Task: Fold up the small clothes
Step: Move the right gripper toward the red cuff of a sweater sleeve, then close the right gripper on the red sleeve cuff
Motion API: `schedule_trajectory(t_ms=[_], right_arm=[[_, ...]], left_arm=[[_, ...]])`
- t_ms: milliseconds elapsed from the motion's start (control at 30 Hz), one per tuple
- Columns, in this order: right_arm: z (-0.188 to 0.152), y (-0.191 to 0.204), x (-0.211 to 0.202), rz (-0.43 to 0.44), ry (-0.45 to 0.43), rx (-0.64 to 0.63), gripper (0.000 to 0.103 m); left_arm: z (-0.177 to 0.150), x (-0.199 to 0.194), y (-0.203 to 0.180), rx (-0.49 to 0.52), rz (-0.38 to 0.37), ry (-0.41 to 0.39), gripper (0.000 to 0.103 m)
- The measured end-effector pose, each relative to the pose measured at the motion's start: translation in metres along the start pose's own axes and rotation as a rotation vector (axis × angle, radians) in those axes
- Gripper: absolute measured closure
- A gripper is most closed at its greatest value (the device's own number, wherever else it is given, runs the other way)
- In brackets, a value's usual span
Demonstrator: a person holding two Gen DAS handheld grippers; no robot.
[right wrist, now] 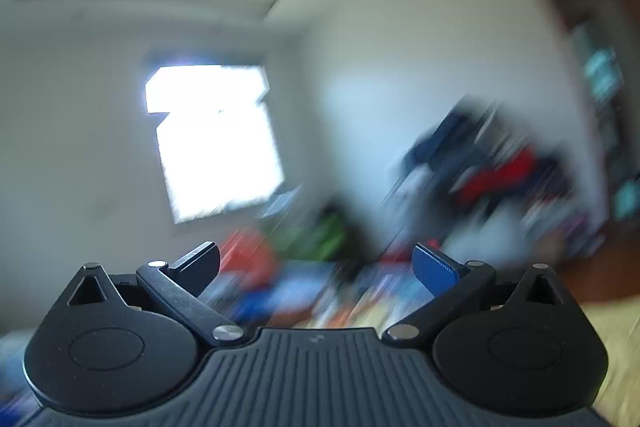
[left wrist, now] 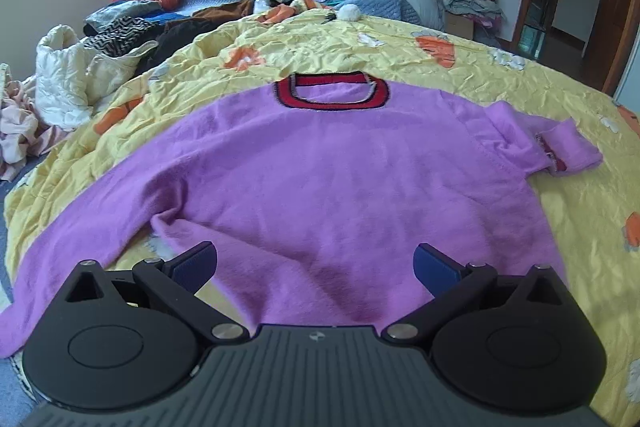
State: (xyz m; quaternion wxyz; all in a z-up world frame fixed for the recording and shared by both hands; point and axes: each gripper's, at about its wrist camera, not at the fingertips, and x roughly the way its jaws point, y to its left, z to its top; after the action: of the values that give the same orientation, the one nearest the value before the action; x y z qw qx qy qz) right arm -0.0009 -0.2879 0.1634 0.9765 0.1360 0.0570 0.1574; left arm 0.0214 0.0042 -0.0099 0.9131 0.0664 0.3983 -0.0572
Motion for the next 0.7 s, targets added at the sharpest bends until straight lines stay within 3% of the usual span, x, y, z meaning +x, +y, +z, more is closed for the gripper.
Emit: schedule_trajectory(t_ms=[67,200,267,333,433,567,700], right_arm=[[-0.022,0.012,-0.032,0.005,0.06,-0.063,0.0],[-0.054,-0.02,-0.078,-0.251,0.162,-0.189,0.0],[-0.089,-0.039,-0.059,-0.354,0.254,-0.224,0.0],[-0.16,-0.057,-0.046,-0.461,0.384,-0.197,0.0],[-0.215,-0.091,0.011,-0.515,0.413,-0.11,0.0],[-0.243,-0.11,0.066,-0.567,0.428,-0.213,0.0],[-0.234,-0.131,0.091,-0.637,0.423,-0.27,0.0]], left_arm=[[-0.003,0.002,0.009,-0.001,0.03,0.005,0.0],[-0.004,0.01,0.022,-0.036,0.059,-0.009,0.0],[-0.003,0.014,0.019,-0.023,0.097,-0.033,0.0],[-0.003,0.017,0.01,0.028,0.123,-0.044,0.0],[-0.003,0.022,0.004,0.061,0.114,0.006,0.0],[-0.006,0.028,0.005,0.058,0.089,0.051,0.0],[-0.009,0.034,0.007,0.066,0.104,0.065,0.0]])
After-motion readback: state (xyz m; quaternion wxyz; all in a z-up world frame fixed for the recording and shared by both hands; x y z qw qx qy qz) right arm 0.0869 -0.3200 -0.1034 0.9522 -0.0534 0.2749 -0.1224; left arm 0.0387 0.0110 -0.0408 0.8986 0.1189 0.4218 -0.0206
